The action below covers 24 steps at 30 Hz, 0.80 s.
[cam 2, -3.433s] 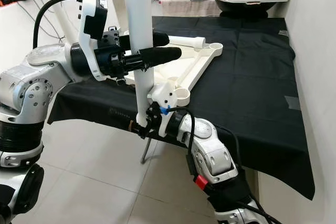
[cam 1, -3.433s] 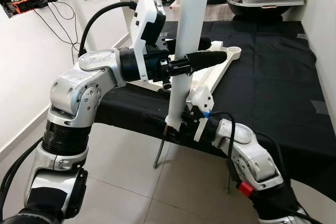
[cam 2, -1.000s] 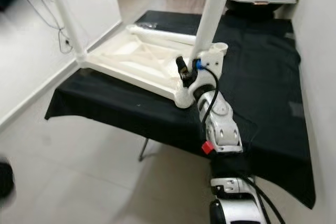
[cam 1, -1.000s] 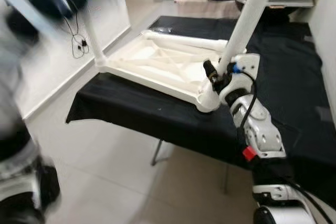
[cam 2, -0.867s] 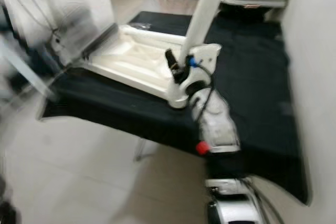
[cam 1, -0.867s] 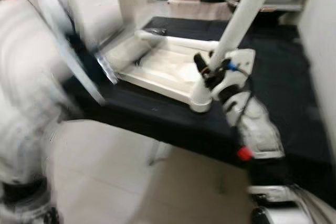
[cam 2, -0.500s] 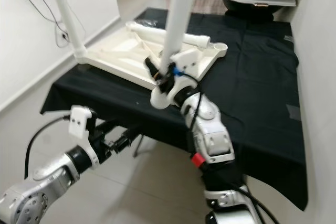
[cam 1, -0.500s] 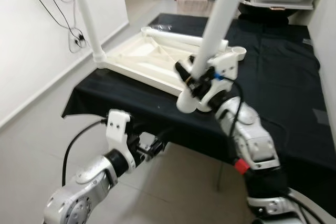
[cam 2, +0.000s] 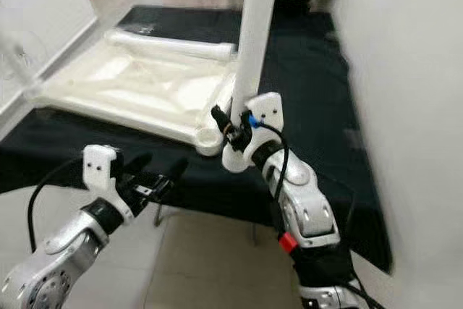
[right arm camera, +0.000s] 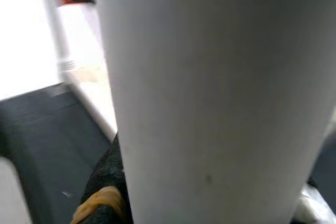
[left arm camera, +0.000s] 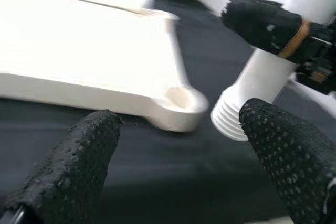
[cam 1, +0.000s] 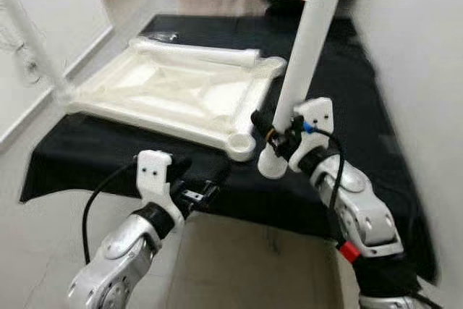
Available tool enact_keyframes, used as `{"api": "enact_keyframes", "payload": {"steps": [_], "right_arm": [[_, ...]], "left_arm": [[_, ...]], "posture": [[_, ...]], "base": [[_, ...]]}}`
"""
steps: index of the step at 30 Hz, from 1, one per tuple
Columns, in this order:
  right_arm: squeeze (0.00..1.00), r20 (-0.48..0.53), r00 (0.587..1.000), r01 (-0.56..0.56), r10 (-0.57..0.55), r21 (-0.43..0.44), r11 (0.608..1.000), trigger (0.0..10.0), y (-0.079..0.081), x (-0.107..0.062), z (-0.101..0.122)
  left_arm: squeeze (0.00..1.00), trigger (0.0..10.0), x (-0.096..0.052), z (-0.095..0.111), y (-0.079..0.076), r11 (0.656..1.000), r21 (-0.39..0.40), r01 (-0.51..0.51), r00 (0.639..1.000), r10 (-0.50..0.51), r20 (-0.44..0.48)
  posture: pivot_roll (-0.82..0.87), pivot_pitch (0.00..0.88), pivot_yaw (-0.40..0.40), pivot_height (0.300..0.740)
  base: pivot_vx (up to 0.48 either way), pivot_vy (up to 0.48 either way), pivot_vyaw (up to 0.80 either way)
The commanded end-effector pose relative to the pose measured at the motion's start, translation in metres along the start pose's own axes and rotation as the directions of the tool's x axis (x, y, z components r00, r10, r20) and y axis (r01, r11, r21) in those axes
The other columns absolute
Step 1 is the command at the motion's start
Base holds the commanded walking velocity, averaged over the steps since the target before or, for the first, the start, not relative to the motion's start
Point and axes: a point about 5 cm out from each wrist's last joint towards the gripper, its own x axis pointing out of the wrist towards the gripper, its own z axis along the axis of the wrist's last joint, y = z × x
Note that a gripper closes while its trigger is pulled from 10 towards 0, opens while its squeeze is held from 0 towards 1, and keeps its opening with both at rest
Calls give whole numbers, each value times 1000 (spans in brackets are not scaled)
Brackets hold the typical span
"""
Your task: Building children table
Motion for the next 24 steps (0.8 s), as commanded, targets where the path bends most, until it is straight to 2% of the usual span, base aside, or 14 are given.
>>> {"api": "enact_keyframes", "payload": {"steps": [1,4,6,9,11,18,20,22,24], "right_arm": [[0,47,998,-54,53,20,998,10000,10,6,10],[0,61,996,-72,71,30,997,10000,11,6,12],[0,67,994,-84,82,28,996,10000,9,4,15],[0,81,994,-74,72,25,997,10000,3,3,20],[0,101,991,-88,86,17,996,10000,0,3,27],[0,134,982,-136,134,0,991,10000,-1,6,41],[0,142,979,-148,149,-13,989,10000,-3,9,46],[0,148,979,-139,141,-24,990,10000,-10,17,52],[0,150,979,-134,136,-27,991,10000,-12,18,54]], "left_arm": [[0,10000,-1,2,2,999,32,-22,1000,21,9],[0,10000,0,4,1,998,50,-30,999,29,14],[0,10000,0,6,-3,994,109,-19,1000,17,19],[0,10000,-2,-2,-8,991,135,-21,1000,24,-20],[0,10000,-8,-15,-12,986,168,-9,997,23,-80],[0,10000,-24,-30,-21,983,184,12,989,15,-147],[0,10000,-29,-33,-22,982,188,18,985,14,-171],[0,10000,-35,-30,-19,969,248,-1,986,42,-160],[0,10000,-37,-28,-18,962,274,-10,987,53,-151]], "posture": [[16,110,25,740],[17,111,23,740],[18,116,23,740],[17,121,25,740],[14,139,28,740],[21,179,28,740],[28,195,27,740],[37,225,29,740],[41,230,30,740]], "base": [[0,0,0],[0,0,0],[0,0,0],[0,0,0],[0,0,0],[0,0,0],[0,472,0],[0,480,0],[0,480,0]]}}
